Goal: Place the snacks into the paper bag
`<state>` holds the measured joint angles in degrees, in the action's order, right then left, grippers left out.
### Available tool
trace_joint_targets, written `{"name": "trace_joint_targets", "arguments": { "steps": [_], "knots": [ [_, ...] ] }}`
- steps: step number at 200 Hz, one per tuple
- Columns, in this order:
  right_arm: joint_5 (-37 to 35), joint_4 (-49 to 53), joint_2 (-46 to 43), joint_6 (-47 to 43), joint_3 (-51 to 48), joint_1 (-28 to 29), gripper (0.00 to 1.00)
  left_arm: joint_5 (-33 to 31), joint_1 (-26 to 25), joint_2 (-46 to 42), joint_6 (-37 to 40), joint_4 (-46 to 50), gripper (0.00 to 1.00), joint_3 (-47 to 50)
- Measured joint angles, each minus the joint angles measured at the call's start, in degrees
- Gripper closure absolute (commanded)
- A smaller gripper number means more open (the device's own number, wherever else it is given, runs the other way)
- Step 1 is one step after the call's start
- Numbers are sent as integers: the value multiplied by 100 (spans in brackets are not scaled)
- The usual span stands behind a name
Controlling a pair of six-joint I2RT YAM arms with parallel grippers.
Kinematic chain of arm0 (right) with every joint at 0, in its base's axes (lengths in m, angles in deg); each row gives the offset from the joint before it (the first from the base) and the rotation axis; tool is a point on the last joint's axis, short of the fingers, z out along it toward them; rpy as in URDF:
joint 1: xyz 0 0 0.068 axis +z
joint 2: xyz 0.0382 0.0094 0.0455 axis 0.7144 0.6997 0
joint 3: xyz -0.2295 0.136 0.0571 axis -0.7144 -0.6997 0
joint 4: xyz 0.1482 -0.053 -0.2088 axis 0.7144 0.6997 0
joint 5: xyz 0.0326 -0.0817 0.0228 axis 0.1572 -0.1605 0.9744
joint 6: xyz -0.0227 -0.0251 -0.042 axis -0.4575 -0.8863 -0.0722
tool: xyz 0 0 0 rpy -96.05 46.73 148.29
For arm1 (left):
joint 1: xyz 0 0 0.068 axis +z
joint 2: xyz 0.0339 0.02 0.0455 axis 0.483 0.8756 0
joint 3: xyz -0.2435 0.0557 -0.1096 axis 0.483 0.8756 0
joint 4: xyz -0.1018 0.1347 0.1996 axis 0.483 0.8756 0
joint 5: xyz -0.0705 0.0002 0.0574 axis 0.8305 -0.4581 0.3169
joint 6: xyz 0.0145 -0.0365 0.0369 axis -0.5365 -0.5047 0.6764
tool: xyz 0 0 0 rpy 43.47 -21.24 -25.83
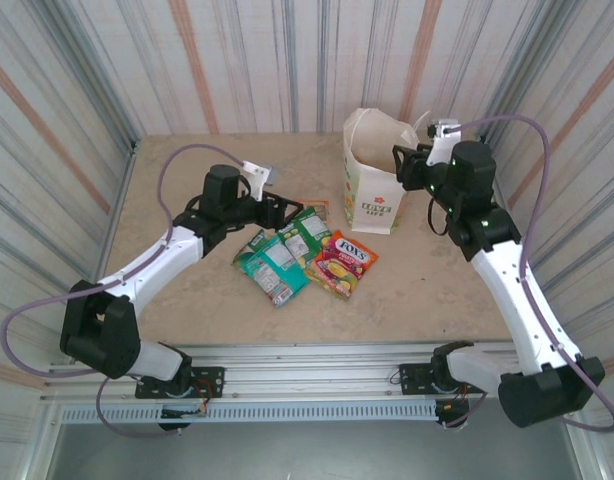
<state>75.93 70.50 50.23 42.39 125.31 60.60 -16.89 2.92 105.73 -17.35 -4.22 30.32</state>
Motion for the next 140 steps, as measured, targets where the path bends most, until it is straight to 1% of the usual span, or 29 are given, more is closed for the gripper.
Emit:
{"name": "trace_joint_targets", "arguments": {
  "steps": [49,93,140],
  "knots": [
    [413,588,-597,339,-826,0,42,39,-341,90,-151,-114,17,74],
    [881,979,-903,909,-1582,0,41,83,-372,385,-459,-129,15,81],
    [1309,981,-988,1471,-2249,0,41,284,-404,863,-866,-168,16,114]
  ]
}}
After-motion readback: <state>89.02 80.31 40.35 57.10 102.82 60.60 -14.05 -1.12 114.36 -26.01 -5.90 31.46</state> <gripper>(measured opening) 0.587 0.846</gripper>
